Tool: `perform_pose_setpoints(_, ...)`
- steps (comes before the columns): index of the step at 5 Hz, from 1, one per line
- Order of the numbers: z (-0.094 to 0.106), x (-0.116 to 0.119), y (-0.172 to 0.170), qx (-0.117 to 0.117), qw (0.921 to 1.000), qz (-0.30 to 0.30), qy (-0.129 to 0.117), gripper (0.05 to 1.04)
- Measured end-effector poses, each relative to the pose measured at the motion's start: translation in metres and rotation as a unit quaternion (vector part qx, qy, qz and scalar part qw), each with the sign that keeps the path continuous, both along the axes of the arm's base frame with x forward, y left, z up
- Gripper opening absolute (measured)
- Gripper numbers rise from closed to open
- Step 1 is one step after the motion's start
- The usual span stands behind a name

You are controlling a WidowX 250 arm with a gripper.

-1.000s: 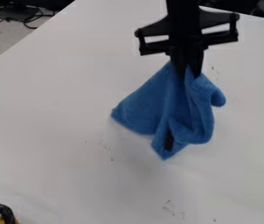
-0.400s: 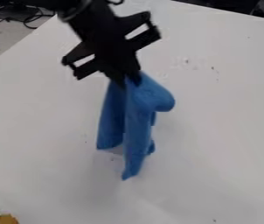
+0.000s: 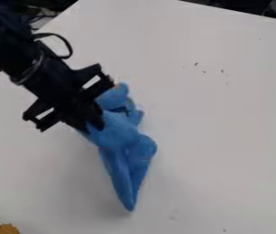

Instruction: Fold the cloth from top right to bottom left

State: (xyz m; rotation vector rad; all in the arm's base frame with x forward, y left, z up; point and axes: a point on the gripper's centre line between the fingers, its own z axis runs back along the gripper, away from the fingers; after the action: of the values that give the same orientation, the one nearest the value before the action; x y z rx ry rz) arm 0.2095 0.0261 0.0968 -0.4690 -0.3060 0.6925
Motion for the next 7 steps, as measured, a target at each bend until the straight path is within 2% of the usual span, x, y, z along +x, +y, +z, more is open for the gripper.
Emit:
perform_pose_setpoints(1,-0.010,-0.005,0.012,0.044,0.9989,0.007,0.010,0.073)
perform_pose_setpoints(2,-0.028,-0.010,0.021,0.106,0.9936,0.009,0.038,0.073)
perform_pose_setpoints(3,-0.043,-0.011,0.029,0.149,0.9874,0.009,0.052,0.073)
perform_pose_setpoints(4,-0.055,-0.011,0.035,0.169,0.9831,-0.002,0.071,0.102)
perform_pose_setpoints(5,-0.060,-0.006,0.039,0.189,0.9799,-0.024,0.058,0.277)
perform_pose_setpoints(6,-0.047,-0.009,0.041,0.207,0.9754,-0.010,0.075,0.551)
perform_pose_setpoints(7,-0.023,-0.005,0.047,0.230,0.9700,-0.013,0.076,0.847)
